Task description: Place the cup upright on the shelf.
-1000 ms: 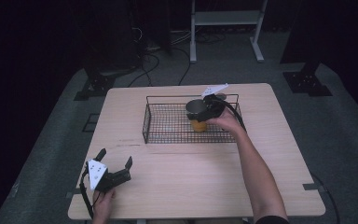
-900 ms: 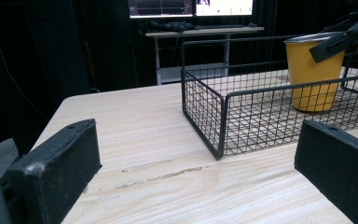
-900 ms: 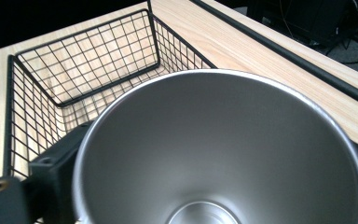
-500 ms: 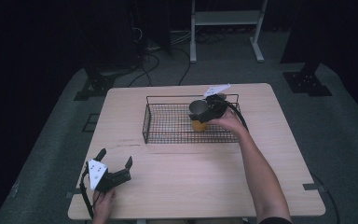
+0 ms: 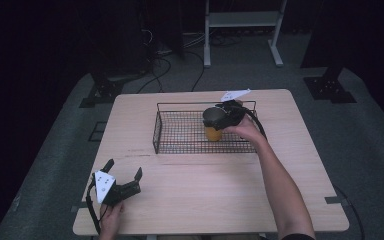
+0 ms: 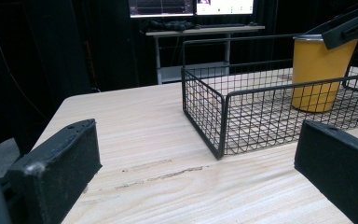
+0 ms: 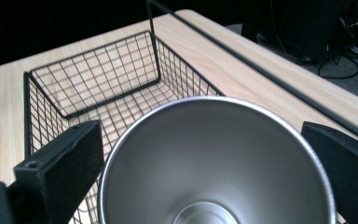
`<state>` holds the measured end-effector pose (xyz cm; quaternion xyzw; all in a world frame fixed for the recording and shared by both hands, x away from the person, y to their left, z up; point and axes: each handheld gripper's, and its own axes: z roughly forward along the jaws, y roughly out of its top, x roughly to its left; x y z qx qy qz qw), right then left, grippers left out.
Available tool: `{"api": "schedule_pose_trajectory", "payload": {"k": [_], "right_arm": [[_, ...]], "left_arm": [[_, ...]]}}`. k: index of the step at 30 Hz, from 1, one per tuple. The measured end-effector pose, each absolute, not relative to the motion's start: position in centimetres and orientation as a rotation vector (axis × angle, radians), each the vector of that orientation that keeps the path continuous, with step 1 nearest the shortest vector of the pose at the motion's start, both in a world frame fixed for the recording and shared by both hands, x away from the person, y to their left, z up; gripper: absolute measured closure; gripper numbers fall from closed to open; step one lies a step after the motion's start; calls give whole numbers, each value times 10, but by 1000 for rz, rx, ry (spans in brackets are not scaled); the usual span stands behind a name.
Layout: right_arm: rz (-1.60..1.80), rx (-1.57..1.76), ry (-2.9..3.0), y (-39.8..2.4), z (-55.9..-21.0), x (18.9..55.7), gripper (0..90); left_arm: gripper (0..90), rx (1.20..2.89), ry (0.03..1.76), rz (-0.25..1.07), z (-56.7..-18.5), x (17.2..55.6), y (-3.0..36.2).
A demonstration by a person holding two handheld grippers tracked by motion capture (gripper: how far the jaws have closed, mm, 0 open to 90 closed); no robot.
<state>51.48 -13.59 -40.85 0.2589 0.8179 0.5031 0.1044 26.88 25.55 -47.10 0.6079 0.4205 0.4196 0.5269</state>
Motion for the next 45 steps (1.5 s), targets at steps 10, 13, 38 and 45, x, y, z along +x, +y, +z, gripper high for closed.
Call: {"api": "schedule_pose_trajectory", "payload": {"k": [10,13,38,45], "right_arm": [[1555,765,2355,-143,-392,509,0],[1565,758,2350,-146,-389,506,0],[1595,719,2358,-173,-369,475,0],[1603,705,2357,-179,-363,469,0]], "left_arm": [[0,1456,1002,1005,-471,269,255],[0,1457,1001,1004,-471,268,255],[0,1458,999,1006,-471,268,255],[0,1457,1000,1006,-471,268,255]]}}
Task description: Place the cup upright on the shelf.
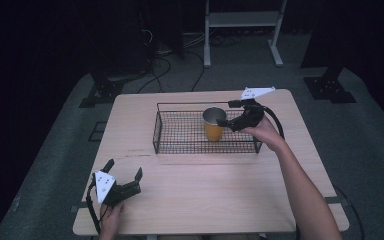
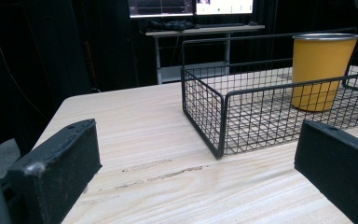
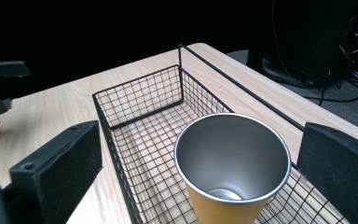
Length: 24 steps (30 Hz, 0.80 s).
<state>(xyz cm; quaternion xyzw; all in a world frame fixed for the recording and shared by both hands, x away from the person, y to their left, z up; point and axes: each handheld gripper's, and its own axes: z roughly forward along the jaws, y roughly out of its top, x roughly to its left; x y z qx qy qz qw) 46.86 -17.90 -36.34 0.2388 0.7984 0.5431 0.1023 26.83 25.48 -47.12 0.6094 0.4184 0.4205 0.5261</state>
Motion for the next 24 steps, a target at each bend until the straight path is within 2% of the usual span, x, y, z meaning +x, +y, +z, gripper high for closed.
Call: {"api": "schedule_pose_trajectory", "payload": {"k": [24], "right_arm": [[1653,743,2329,-219,-373,439,0]], "left_arm": [[0,1457,1007,1006,-471,269,255]]}}
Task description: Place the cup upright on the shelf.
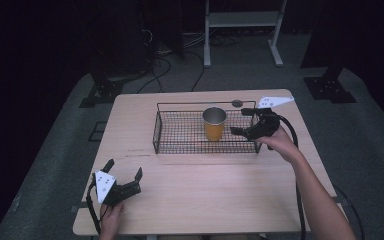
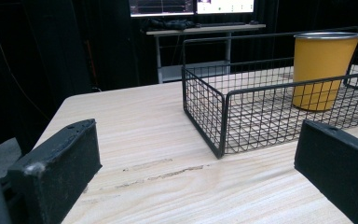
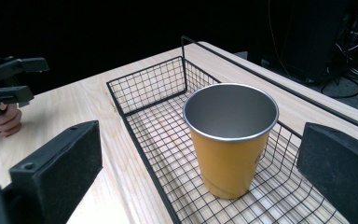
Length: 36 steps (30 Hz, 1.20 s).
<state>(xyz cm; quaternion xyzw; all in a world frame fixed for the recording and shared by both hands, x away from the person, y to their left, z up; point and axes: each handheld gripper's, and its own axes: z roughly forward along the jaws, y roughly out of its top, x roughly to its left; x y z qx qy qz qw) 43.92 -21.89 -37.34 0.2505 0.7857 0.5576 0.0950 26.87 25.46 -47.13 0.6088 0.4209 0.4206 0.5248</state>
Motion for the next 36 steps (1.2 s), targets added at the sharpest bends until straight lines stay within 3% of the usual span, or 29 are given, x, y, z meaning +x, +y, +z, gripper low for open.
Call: {"api": "schedule_pose_trajectory", "payload": {"k": [36], "right_arm": [[1661,784,2332,-247,-397,403,0]], "left_arm": [[0,1460,1007,1008,-471,269,254]]}}
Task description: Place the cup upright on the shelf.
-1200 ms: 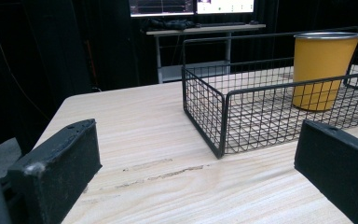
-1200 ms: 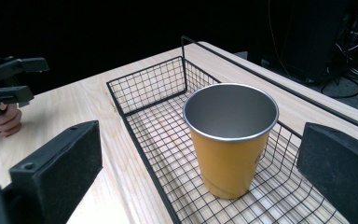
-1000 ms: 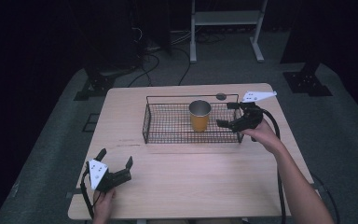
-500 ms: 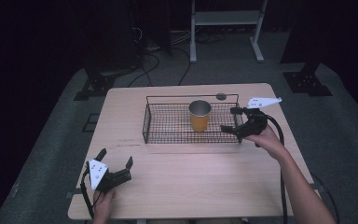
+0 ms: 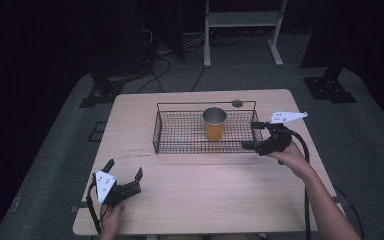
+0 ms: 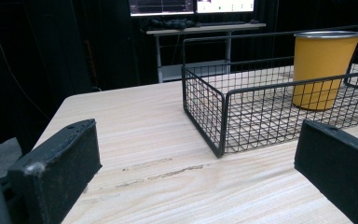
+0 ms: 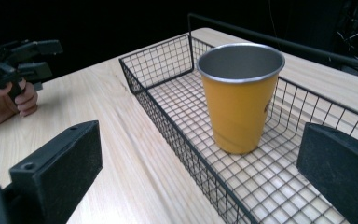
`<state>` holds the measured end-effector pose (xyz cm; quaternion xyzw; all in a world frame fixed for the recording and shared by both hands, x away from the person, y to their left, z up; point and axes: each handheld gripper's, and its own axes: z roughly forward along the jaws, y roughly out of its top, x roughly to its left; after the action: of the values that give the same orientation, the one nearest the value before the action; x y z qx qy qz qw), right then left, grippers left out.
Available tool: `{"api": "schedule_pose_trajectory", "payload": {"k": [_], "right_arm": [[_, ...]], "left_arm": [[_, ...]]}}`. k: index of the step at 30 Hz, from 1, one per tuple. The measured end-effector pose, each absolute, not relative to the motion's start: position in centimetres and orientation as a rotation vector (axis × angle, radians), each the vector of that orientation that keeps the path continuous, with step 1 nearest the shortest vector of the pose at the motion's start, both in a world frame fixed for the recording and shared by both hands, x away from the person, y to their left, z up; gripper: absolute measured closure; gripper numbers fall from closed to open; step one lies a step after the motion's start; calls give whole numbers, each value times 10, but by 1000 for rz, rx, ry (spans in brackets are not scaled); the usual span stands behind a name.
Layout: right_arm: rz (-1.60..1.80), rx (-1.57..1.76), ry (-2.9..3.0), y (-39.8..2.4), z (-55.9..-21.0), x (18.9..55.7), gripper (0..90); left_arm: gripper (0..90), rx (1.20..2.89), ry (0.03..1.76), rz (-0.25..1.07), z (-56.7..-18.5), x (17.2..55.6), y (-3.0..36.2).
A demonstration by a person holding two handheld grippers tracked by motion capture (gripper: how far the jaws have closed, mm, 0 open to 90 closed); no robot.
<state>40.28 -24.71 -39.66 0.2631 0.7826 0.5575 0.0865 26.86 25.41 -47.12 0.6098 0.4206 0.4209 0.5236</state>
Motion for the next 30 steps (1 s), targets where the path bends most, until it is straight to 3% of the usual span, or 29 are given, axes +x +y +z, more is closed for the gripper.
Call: {"api": "schedule_pose_trajectory", "payload": {"k": [30], "right_arm": [[1686,791,2317,-267,-416,361,0]], "left_arm": [[0,1463,1012,1005,-471,269,254]]}}
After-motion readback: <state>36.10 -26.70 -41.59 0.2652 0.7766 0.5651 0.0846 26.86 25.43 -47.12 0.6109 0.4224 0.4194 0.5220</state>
